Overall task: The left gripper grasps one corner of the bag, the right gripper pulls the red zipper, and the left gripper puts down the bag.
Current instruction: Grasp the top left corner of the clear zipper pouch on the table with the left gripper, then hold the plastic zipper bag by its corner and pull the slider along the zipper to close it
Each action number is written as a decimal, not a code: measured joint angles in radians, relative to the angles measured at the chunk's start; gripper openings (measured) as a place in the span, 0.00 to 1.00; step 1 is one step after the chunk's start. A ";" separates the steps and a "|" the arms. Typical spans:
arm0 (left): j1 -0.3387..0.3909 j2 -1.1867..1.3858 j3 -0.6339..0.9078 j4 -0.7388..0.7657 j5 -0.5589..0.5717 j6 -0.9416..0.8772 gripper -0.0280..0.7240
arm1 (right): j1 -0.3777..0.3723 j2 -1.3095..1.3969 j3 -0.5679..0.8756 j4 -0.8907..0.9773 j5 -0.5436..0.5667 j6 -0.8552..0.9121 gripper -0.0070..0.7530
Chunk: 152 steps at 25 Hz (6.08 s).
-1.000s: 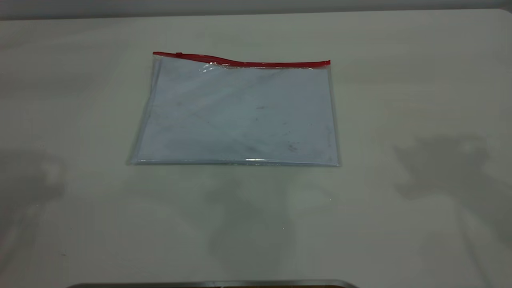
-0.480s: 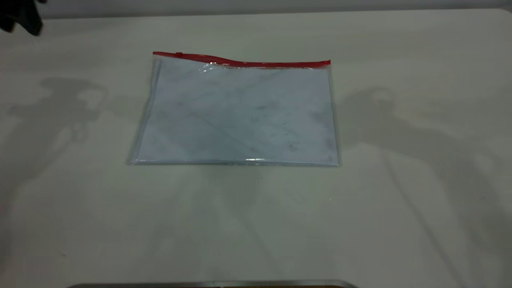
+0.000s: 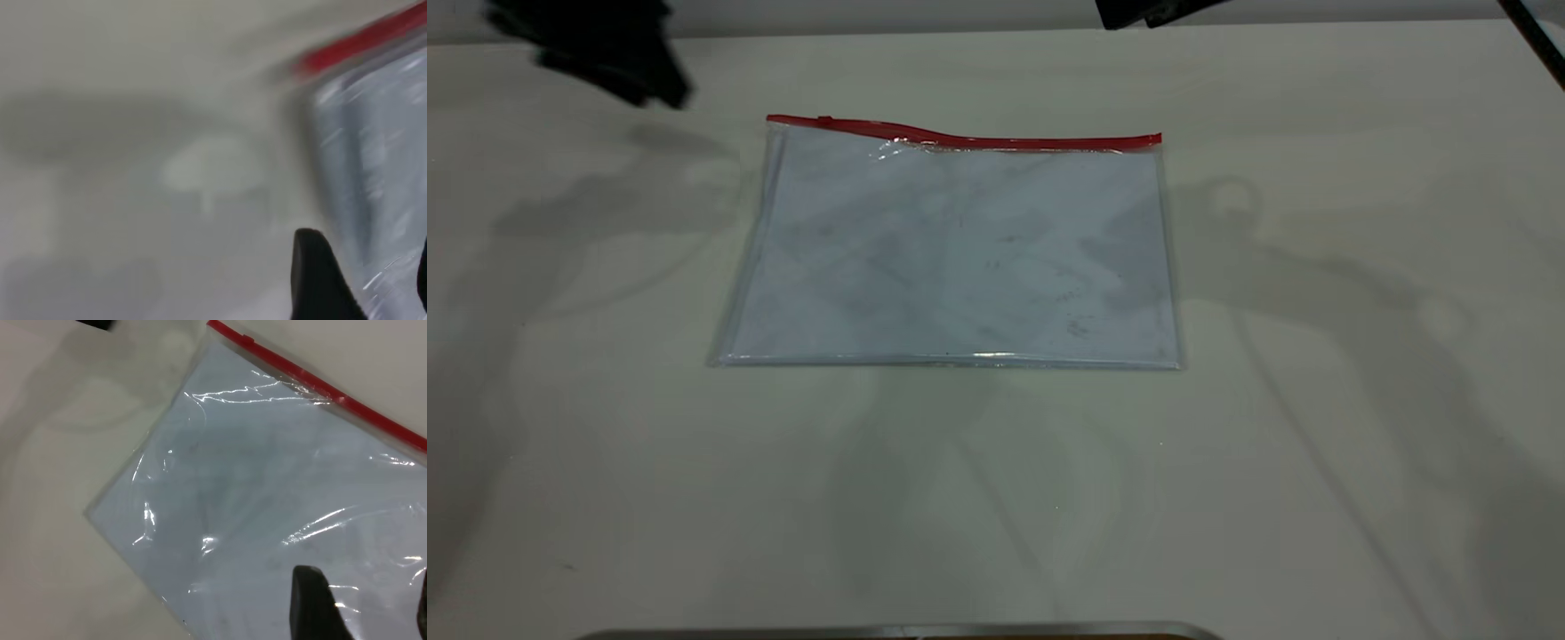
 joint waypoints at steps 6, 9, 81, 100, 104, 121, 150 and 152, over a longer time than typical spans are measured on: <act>0.031 0.178 -0.139 -0.185 0.047 0.128 0.65 | 0.000 0.000 0.000 0.001 -0.003 0.000 0.55; 0.035 0.257 -0.201 -0.199 0.083 0.131 0.73 | 0.000 0.000 0.000 0.001 -0.003 0.000 0.55; -0.107 0.314 -0.279 -0.382 0.469 1.037 0.11 | 0.058 0.624 -0.708 0.130 0.374 -0.192 0.54; -0.107 0.314 -0.279 -0.382 0.469 1.031 0.11 | 0.080 0.655 -0.708 0.150 0.348 -0.181 0.51; -0.107 0.314 -0.279 -0.382 0.469 1.031 0.11 | 0.086 0.655 -0.708 0.151 0.349 -0.181 0.32; -0.052 0.316 -0.273 -0.607 0.536 1.014 0.11 | 0.036 0.645 -0.724 0.133 0.387 -0.157 0.05; 0.026 0.328 -0.270 -0.910 0.526 1.084 0.11 | -0.081 0.676 -0.729 -0.416 0.415 0.099 0.06; 0.026 0.328 -0.270 -0.914 0.525 1.085 0.11 | -0.091 0.676 -0.728 -0.477 0.444 0.142 0.06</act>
